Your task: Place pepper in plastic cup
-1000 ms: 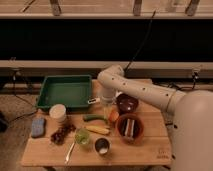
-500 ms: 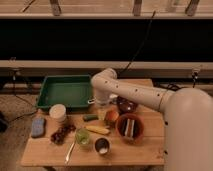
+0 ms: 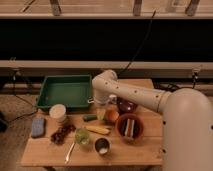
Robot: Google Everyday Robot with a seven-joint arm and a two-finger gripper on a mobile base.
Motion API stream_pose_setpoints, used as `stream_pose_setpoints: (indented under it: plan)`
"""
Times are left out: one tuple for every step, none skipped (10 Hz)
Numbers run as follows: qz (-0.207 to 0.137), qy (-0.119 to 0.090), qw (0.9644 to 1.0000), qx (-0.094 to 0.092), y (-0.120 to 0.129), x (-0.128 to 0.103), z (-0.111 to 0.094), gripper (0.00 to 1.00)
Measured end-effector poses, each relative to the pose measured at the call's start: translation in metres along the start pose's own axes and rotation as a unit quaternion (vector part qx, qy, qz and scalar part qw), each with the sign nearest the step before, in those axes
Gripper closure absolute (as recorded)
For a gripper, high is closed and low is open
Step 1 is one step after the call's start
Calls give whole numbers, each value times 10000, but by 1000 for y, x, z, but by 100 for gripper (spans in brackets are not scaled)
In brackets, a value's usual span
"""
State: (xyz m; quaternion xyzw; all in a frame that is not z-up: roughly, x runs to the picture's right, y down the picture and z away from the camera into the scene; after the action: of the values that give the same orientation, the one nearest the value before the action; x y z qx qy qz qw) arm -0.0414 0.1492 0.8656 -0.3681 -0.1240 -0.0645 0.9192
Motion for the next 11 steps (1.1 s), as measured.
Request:
stream_pose_setpoints:
  plan:
    - [-6,-15,10000,-30,1,-1,3,35]
    - [-8,-33,10000,-66,4,-2,7,35]
    - [7,-48,10000,-80,7,-1,8,35]
    - [29,-56,9999,-81,12,0,12,35]
    - [45,-42,10000,-61,15,0,15,35]
    - [69,0,10000,12,16,1,18,39]
    - [90,53,9999,93,16,0,22,49]
    - [97,85,9998,131,16,1,24,57]
    - [104,110,9997,168,15,0,26,67]
    - [112,121,9997,203,12,0,27,76]
    - [127,124,9996,234,11,2,25,81]
